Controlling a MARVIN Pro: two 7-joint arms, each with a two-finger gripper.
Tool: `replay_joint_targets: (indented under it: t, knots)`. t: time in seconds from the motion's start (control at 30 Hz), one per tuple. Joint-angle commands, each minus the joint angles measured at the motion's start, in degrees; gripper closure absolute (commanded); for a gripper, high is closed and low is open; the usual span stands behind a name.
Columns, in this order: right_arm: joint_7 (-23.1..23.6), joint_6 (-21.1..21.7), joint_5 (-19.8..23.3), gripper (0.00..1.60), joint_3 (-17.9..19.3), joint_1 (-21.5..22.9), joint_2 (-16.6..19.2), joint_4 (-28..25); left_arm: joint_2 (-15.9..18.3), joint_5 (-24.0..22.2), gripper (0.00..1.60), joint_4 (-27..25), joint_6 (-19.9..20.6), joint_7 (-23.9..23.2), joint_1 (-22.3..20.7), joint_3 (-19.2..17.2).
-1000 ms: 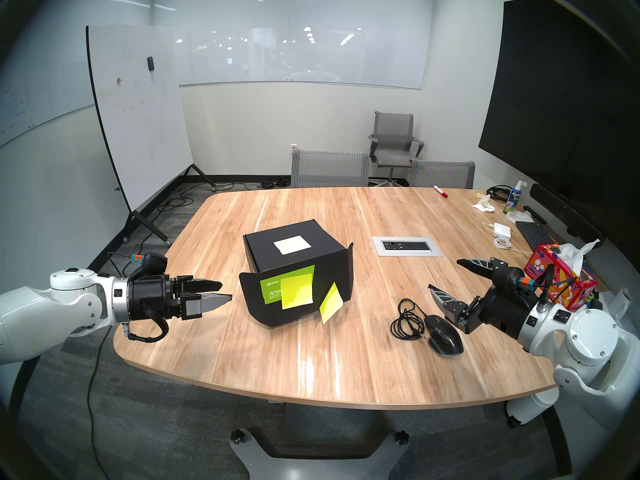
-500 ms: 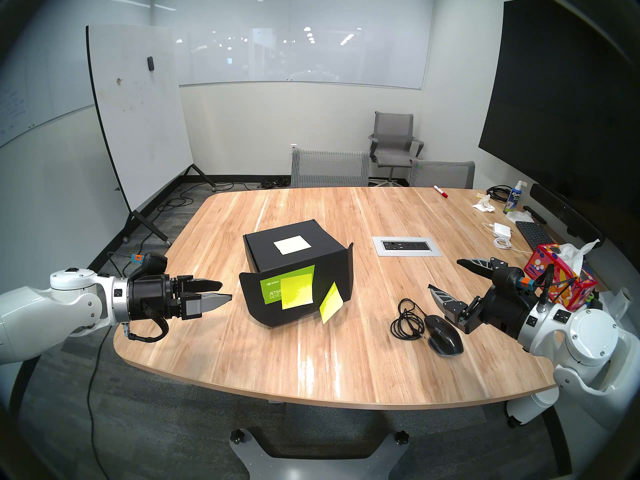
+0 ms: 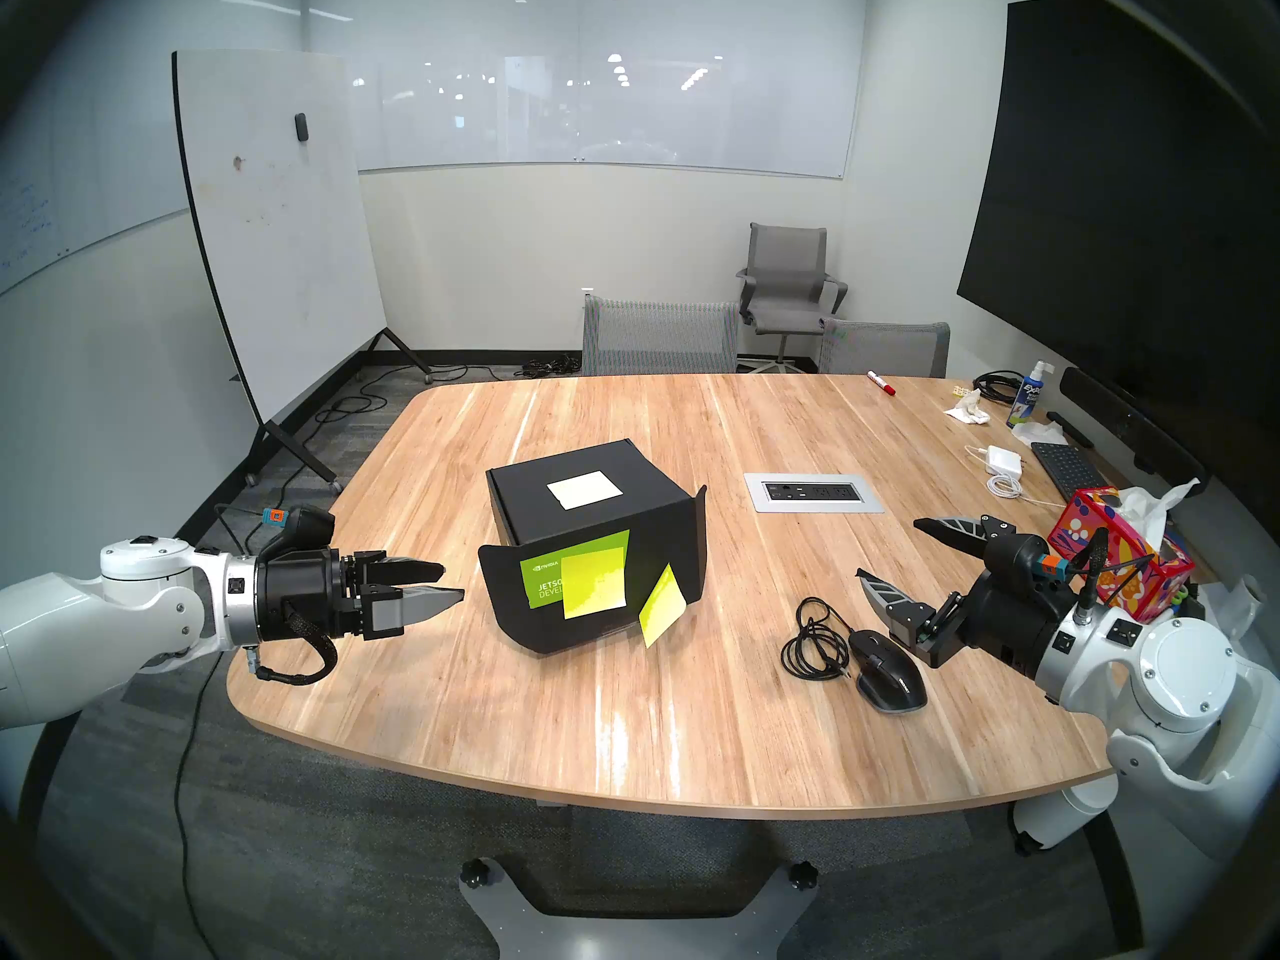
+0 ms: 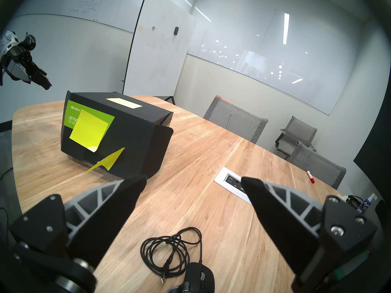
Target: Open the box and place the mouse inside
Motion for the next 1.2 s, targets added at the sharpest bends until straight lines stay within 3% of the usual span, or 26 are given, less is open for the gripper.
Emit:
replay_joint_targets:
  t: [0.0, 0.57, 0.8, 1.17]
  knots:
    - [0.1, -0.1, 0.0, 0.00, 0.1, 0.0, -0.1, -0.3, 0.1, -0.1, 0.00, 0.0, -0.1, -0.1, -0.3, -0.6]
    - [0.1, -0.1, 0.0, 0.00, 0.1, 0.0, -0.1, -0.3, 0.1, -0.3, 0.00, -0.1, -0.6, 0.3, -0.2, -0.5]
    - [0.1, -0.1, 0.0, 0.00, 0.1, 0.0, -0.1, -0.3, -4.1, 1.6, 0.00, 0.5, 1.9, 3.9, -3.6, 0.6]
    - [0.1, -0.1, 0.0, 0.00, 0.1, 0.0, -0.1, -0.3, -6.7, 4.2, 0.00, 4.2, 4.8, 1.1, -7.3, 1.9]
